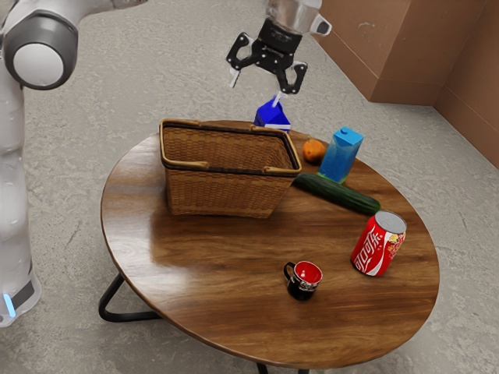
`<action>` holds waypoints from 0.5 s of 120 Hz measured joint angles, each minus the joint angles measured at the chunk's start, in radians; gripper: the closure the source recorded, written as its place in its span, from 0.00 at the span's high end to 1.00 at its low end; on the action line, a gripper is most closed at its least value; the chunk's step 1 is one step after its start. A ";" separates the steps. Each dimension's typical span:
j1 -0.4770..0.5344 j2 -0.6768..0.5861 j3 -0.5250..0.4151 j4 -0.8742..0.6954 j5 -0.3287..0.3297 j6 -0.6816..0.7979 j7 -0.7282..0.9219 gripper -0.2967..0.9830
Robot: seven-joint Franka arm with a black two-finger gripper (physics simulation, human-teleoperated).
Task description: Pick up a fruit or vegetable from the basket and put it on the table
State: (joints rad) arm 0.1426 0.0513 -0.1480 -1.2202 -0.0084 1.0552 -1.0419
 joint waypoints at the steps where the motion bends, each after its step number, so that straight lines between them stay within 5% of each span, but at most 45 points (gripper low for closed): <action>1: -0.001 0.001 0.000 0.000 0.000 0.010 -0.020 0.77; 48: -0.089 -0.012 0.023 -0.003 -0.015 0.159 -0.664 0.77; 60: -0.153 -0.102 0.113 -0.166 -0.018 0.199 -0.750 0.77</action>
State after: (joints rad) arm -0.0105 -0.0511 -0.0353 -1.3859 -0.0268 1.2537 -1.7923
